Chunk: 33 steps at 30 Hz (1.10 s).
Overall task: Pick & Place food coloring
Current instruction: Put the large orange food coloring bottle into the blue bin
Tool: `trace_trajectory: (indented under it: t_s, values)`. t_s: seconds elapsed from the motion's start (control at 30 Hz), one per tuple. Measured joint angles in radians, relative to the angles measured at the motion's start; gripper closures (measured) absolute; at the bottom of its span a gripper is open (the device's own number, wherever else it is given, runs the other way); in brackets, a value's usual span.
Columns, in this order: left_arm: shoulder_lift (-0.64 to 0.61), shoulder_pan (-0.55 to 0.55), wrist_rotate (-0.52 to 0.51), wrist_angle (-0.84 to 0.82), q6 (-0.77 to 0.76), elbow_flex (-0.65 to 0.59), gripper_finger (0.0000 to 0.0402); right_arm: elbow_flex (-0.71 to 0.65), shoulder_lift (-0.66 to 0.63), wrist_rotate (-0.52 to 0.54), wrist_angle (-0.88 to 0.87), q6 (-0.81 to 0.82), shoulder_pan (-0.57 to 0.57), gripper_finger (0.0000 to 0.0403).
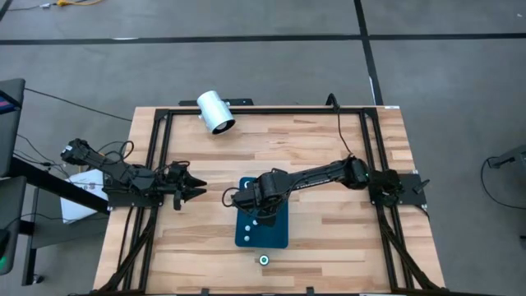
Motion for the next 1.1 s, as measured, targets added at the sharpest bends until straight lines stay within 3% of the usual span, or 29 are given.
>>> trace_trajectory:
  t_s: [0.7,1.1]
  values:
    - [0.000,0.000,0.003,0.002,0.000,0.000,0.0227,-0.119,-0.005,0.033,0.064,0.052,0.039,0.0268]
    - [0.000,0.000,0.002,0.003,-0.001,0.000,0.0227,-0.121,0.000,0.023,0.098,0.043,0.038,0.0178]
